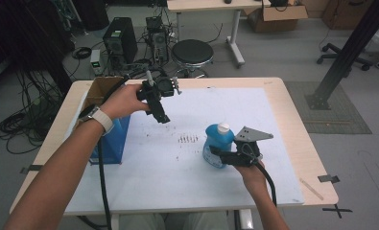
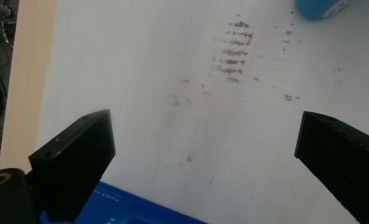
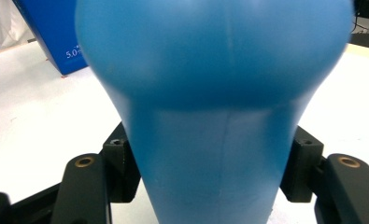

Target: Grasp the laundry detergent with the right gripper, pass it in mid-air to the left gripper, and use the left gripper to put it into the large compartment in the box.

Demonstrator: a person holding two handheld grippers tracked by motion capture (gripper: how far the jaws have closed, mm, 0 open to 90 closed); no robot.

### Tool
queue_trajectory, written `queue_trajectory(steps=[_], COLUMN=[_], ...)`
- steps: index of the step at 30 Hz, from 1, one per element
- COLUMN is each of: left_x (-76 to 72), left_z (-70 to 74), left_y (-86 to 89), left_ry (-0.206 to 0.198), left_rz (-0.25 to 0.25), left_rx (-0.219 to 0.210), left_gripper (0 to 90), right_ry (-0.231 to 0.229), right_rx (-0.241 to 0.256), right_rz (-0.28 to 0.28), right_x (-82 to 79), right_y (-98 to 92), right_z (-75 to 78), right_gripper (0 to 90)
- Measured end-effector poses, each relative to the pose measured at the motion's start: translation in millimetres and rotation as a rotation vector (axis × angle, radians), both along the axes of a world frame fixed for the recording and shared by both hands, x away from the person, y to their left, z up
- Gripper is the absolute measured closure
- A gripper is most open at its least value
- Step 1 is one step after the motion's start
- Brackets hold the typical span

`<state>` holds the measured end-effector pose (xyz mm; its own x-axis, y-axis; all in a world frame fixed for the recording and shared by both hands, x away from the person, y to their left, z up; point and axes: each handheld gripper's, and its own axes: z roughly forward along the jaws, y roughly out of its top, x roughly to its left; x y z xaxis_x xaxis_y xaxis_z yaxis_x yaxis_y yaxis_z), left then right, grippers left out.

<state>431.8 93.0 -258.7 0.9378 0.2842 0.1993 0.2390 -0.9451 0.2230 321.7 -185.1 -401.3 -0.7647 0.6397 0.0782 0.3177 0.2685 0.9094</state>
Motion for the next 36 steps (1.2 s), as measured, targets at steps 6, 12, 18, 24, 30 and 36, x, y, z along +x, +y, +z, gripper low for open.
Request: queue_trajectory(steps=[6,12,18,24,30,36], left_x=[-0.3,-0.3,-1.0,-3.9,-10.3,-16.3], left_z=[-0.1,-0.3,0.5,2.6,6.8,9.1], left_y=[0.5,0.7,0.6,-0.8,-2.9,-4.3], left_ry=[0.001,0.0,-0.001,-0.002,-0.01,-0.008], left_rz=[0.002,0.004,0.0,-0.004,-0.018,-0.024], left_rx=[-0.001,0.0,0.001,0.0,0.001,0.009], left_gripper=[5.6,5.5,5.6,5.6,5.6,5.6], right_ry=[-0.005,-0.029,-0.06,-0.061,-0.061,-0.053], right_rx=[0.002,-0.018,-0.053,-0.068,-0.072,-0.062], right_rz=[0.008,0.009,0.006,0.019,0.056,0.102], right_x=[-0.8,-2.4,-5.0,-5.5,-6.7,-7.6], right_y=[0.6,1.4,2.2,0.6,-4.9,-9.2], right_z=[-0.1,0.5,1.7,5.8,16.7,25.4], right_gripper=[40.4,42.2,44.4,44.7,44.7,44.7])
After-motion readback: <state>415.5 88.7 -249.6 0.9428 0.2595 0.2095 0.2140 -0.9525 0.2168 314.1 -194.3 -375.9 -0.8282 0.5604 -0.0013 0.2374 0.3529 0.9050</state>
